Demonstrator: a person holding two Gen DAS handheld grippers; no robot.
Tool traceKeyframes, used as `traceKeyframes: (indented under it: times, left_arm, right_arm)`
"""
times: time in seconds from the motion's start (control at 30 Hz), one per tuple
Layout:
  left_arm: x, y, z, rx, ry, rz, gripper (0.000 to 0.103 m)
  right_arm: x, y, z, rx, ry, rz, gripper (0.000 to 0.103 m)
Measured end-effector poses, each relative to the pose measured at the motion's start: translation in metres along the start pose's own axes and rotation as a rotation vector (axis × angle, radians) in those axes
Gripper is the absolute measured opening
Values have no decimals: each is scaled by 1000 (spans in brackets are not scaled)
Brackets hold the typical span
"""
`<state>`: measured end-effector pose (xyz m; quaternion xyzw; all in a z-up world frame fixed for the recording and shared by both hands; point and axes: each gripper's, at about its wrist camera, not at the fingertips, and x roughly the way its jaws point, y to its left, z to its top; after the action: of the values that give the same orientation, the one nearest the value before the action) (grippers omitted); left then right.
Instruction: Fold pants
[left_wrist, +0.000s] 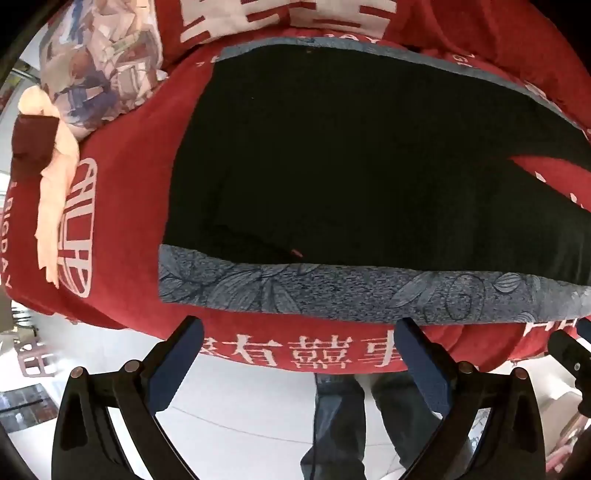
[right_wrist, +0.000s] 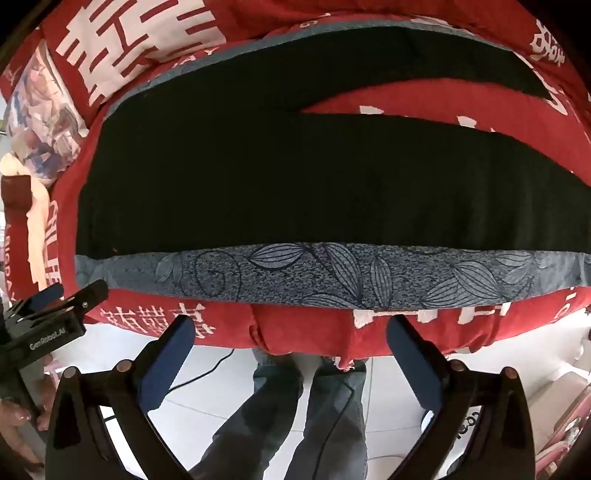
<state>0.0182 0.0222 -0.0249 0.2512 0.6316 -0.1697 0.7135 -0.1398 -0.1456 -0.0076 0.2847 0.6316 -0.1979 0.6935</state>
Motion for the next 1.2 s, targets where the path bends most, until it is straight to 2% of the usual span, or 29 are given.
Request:
traceKeyframes:
  times: [0.17,0.37,0.53,1.2]
  left_arm:
    - [-1,2,-5,-8,19,-28,103]
    - [3,2,-10,-13,64,-6,103]
    - [4,3,-15,-27,87,0,103]
    - [-4,-14,-11,-34,82,12,103]
  right_arm:
    - [2,-5,1,17,5,-19,103]
    - [1,-4,1,5,0,-48,103]
    - [3,-3,1,14,4,-40,103]
    - [17,-8,1,-8,29,-26,103]
